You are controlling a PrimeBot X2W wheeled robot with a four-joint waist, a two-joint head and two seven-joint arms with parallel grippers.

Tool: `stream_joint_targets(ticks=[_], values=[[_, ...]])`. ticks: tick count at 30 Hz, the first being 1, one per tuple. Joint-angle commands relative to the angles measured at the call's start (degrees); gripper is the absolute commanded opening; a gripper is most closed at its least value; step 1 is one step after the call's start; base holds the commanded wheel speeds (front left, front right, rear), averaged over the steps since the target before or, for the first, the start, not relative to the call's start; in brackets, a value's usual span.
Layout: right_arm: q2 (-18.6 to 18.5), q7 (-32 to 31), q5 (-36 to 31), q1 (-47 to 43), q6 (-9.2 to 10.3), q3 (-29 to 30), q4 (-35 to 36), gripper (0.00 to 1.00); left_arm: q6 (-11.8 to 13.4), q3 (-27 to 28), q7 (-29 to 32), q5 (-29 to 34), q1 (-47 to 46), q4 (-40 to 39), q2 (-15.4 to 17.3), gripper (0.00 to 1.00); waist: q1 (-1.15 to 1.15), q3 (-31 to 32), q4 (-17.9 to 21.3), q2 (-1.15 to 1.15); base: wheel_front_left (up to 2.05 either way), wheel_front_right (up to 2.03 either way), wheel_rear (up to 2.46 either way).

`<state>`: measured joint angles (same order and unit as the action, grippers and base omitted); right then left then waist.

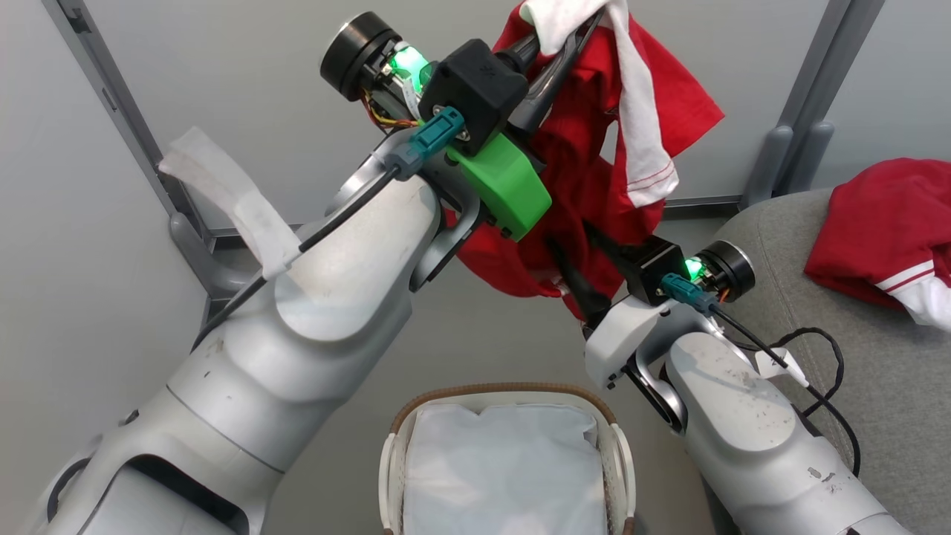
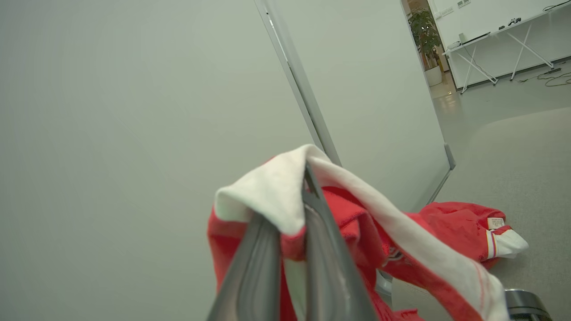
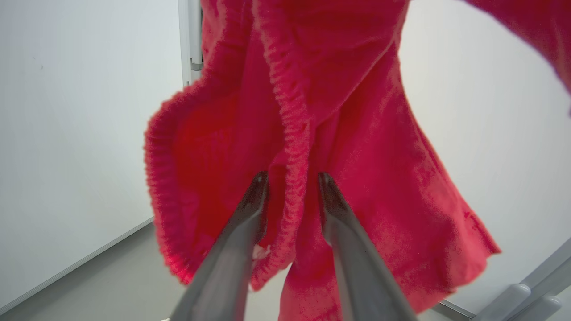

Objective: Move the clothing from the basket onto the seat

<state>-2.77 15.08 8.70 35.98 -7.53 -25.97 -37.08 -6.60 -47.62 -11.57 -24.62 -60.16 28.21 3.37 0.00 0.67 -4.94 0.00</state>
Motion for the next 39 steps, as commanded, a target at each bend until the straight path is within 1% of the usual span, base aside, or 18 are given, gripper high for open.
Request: stream_joint_targets(ticks=[1, 14, 19, 20, 21, 22, 23, 24, 27, 32, 34, 39], values=[[-0.21, 0.14, 0.53, -0.15, 0.08, 0.11, 0.04, 0.0, 0.21, -0.02, 0.05, -0.32, 1.19, 0.34, 0.39, 0.0, 0.0, 0.06, 0.03, 0.0, 0.0, 0.0, 0.0], [-0.21, 0.14, 0.74, -2.89, 0.08, 1.52, 2.24, 0.0, 0.88, 0.48, -0.54, -2.45, 4.52, 2.11, 2.04, 0.0, 0.0, 0.47, 1.41, 0.0, 0.0, 0.0, 0.0], [-0.21, 0.14, 0.65, -3.81, 0.08, 2.53, 3.77, 0.0, 1.22, 1.34, -0.64, -4.24, 6.26, 3.73, 2.29, 0.0, 0.0, 0.44, 1.82, 0.0, 0.0, 0.0, 0.0], [-0.21, 0.14, 0.64, -4.0, 0.08, 2.96, 4.36, 0.0, 1.32, 1.79, -0.78, -4.89, 6.75, 4.23, 2.34, 0.03, 0.0, 0.41, 1.91, 0.0, 0.0, 0.0, 0.0], [-0.21, 0.14, 0.61, -4.13, 0.08, 3.2, 4.78, 0.0, 1.49, 2.0, -0.97, -5.16, 7.11, 4.64, 2.47, 0.27, 0.0, 0.37, 1.98, 0.0, 0.0, 0.0, 0.0], [-0.2, 0.14, 0.5, -4.29, 0.08, 3.51, 5.34, 0.0, 1.6, 2.15, -1.27, -5.25, 7.62, 5.12, 2.75, 0.46, 0.0, 0.32, 2.07, 0.0, 0.0, 0.0, 0.0], [-0.2, 0.14, 0.36, -4.45, 0.08, 3.87, 5.89, 0.0, 1.72, 2.3, -1.48, -5.35, 8.13, 5.52, 2.88, 0.8, 0.0, 0.26, 2.14, 0.0, 0.0, 0.0, 0.0], [-0.2, 0.14, 0.3, -4.71, 0.08, 4.35, 6.43, 0.0, 1.8, 2.48, -1.86, -5.59, 8.8, 6.03, 2.99, 1.0, 0.0, 0.2, 2.21, 0.0, 0.0, 0.0, 0.0], [-0.21, 0.14, -0.38, -5.21, 0.08, 5.78, 7.83, 0.0, 2.56, 3.21, -2.82, -5.17, 10.48, 6.73, 3.47, 1.0, 0.0, 0.02, 2.36, 0.0, 0.0, 0.0, 0.0], [-0.21, 0.14, -1.91, -6.28, 0.08, 8.88, 10.06, 0.0, 3.61, 5.85, -3.72, -5.63, 15.41, 6.04, 3.08, 1.0, 0.0, -0.16, 2.36, 0.0, 0.0, 0.0, 0.0], [-0.2, 0.14, -2.26, -6.58, 0.08, 10.07, 10.89, 0.0, 3.61, 7.36, -3.58, -5.21, 18.04, 4.78, 2.99, 1.0, 0.0, -0.29, 2.32, 0.0, 0.0, 0.0, 0.0], [-0.22, 0.14, -3.07, -7.56, 0.08, 12.63, 12.99, 0.0, 2.48, 10.71, -3.62, -4.49, 25.44, 3.16, 2.62, 1.0, 0.0, -0.62, 2.55, 0.0, 0.0, 0.0, 0.0]])
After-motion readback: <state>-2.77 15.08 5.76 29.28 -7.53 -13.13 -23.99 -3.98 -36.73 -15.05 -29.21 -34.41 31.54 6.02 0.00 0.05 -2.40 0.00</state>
